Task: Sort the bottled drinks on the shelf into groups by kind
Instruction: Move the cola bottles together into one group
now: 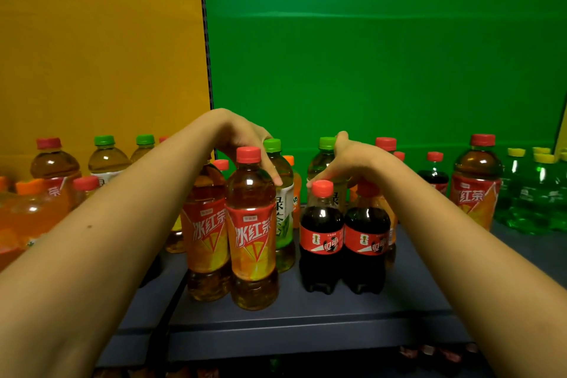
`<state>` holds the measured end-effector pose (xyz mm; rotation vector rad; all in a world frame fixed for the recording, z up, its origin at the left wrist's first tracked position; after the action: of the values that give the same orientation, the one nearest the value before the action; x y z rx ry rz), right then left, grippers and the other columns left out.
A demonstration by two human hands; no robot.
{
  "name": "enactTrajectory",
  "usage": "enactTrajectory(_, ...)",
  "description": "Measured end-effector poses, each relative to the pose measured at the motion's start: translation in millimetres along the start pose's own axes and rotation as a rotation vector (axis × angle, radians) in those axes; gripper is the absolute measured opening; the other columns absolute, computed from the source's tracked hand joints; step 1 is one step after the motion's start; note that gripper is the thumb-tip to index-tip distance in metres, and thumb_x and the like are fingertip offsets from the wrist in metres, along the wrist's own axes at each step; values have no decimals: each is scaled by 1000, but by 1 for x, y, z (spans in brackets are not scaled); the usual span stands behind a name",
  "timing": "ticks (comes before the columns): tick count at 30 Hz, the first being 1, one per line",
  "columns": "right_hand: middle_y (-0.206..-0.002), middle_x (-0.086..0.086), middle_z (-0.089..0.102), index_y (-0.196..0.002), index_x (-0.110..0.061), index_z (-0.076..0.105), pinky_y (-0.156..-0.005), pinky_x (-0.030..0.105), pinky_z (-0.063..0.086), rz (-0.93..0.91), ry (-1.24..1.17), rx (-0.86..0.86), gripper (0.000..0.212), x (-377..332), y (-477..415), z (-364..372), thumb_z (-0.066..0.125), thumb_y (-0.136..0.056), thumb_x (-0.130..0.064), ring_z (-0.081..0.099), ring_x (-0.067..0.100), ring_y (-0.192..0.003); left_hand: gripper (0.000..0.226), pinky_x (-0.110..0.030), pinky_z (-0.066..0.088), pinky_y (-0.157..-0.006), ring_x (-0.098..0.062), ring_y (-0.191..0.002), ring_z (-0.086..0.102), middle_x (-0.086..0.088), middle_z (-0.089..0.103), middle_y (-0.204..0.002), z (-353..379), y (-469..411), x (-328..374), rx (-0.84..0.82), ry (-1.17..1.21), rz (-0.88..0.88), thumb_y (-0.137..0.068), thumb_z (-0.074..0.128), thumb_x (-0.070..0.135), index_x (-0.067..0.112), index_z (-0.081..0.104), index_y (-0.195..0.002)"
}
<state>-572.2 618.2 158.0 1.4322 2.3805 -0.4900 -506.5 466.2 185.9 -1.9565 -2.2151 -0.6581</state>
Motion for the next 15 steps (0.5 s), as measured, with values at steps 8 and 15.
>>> enactTrajectory(8,-134,16,44,-134,-3,29,-79,31,39,-7,-74,69,89,1,5,2,78,-69,-39,48,31,-120,61,-31,50,-66,-19,-70,61,-14,68,-91,-1,-3,1,103,-59,67,-56,83,34,-2,62,-100)
enactTrajectory(15,-122,13,55,-119,-6,46,-90,36,46,-73,-110,268,79,-6,15,-18,81,-60,-46,53,31,-111,42,-20,47,-52,-15,-65,60,-4,66,-80,-25,8,-4,375,69,111,-62,82,31,6,65,-90)
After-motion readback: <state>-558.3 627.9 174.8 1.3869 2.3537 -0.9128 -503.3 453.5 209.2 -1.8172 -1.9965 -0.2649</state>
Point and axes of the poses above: each hand's wrist, its own y-axis away from the middle knuckle, its own z-axis out of the palm, x = y × z, the point moved 4 cm from there along -y, towards the middle knuckle
